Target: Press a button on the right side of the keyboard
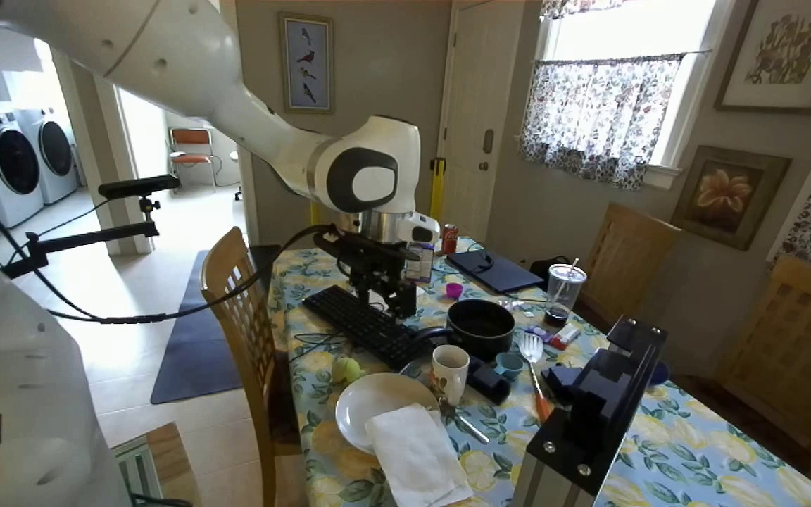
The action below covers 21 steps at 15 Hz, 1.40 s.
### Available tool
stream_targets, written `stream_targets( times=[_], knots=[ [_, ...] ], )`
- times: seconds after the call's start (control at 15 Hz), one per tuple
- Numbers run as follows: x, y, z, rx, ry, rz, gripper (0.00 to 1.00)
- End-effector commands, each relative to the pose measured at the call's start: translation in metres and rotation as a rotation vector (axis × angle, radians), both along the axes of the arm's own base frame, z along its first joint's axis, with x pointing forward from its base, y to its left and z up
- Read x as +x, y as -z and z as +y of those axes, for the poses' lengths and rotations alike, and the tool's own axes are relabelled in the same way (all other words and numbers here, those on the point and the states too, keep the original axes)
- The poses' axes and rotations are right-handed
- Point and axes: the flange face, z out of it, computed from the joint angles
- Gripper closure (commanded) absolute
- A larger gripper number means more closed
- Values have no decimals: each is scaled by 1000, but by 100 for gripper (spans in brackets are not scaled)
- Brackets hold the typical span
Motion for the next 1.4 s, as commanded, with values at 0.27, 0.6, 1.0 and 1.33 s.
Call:
stream_targets(
  times=[0.27,0.6,1.0,1.33],
  knots=[
    [99,36,96,2,-85,18,43],
    [155,63,129,-7,-61,-68,78],
    [181,105,158,6,-5,-70,100],
    [184,148,174,12,-35,-35,100]
  ],
)
